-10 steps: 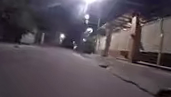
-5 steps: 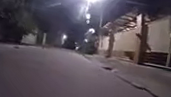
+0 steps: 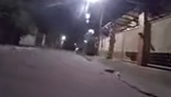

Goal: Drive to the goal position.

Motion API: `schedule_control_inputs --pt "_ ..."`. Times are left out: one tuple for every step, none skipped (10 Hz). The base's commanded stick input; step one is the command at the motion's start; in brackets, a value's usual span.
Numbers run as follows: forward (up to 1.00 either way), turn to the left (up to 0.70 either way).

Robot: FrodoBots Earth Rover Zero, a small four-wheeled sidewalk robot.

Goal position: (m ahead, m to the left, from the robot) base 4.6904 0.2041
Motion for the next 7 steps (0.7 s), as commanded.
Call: schedule_control_inputs --pt "0.7 -0.34" --pt "0.7 0.0" --pt "0.7 0.0" --pt "0.7 0.0" --pt "0.7 0.0" --pt "0.7 0.0" --pt "0.7 0.0"
